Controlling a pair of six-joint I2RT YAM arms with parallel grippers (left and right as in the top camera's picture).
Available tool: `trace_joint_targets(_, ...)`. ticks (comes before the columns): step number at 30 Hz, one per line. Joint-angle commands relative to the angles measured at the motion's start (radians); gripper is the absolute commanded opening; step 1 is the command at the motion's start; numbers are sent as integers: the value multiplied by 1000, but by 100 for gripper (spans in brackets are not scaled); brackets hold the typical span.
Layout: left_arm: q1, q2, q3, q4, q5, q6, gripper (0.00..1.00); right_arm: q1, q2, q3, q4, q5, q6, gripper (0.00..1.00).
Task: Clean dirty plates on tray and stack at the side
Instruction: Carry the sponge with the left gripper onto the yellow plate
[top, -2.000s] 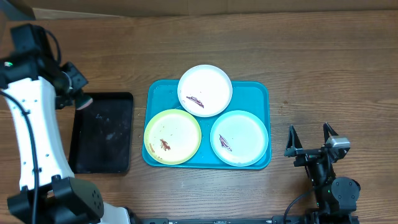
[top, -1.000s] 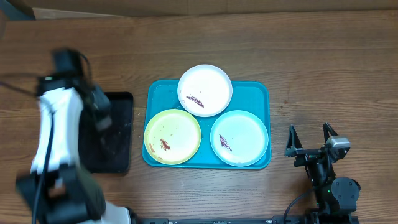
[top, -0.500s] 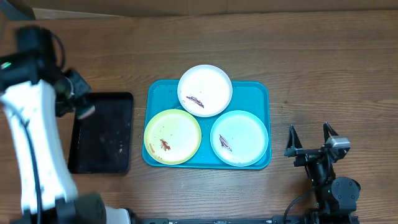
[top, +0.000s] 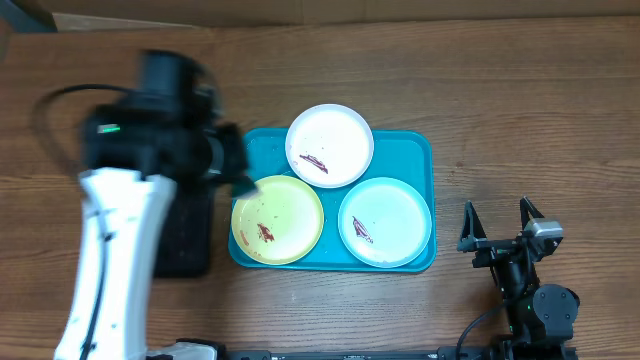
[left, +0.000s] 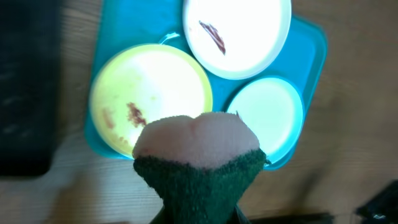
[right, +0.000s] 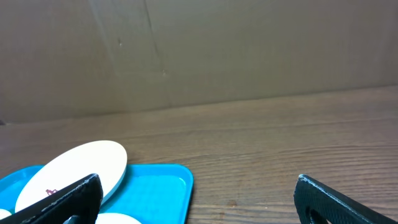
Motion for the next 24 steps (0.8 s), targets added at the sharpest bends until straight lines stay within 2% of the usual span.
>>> trace_joint_targets(1, -114, 33, -163, 95, -45, -66, 4, -6, -8, -11, 5, 6, -3, 100)
trace_joint_targets(6, -166, 97, -340, 255, -219, -167, 4, -6, -8, -11, 5, 6, -3, 100)
trace_joint_targets(12, -163, 199, -428, 418, -221, -212, 4, -6, -8, -11, 5, 6, -3, 100)
trace_joint_targets(16, -163, 269, -437, 481, -167, -225, 4, -6, -8, -11, 5, 6, -3, 100)
trace_joint_targets(17, -163, 280, -437, 488, -152, -225, 8, -6, -8, -11, 5, 6, -3, 100)
trace_joint_targets(18, -163, 290, -436, 489, -140, -225, 13, -6, -8, -11, 5, 6, -3, 100)
trace_joint_targets(19, -163, 300, -436, 488, -140, -224, 23, -6, -8, -11, 5, 6, -3, 100)
trace_joint_targets(20, -163, 304, -436, 487, -142, -220, 41, -6, -8, -11, 5, 6, -3, 100)
trace_joint_targets(21, -161, 310, -436, 487, -144, -210, 70, -6, -8, -11, 5, 6, -3, 100)
trace_joint_targets(22, -159, 311, -436, 487, -145, -200, 89, -6, -8, -11, 5, 6, -3, 100)
trace_joint_targets(24, -149, 310, -433, 479, -150, -182, 91, -6, -8, -11, 5, 6, -3, 100)
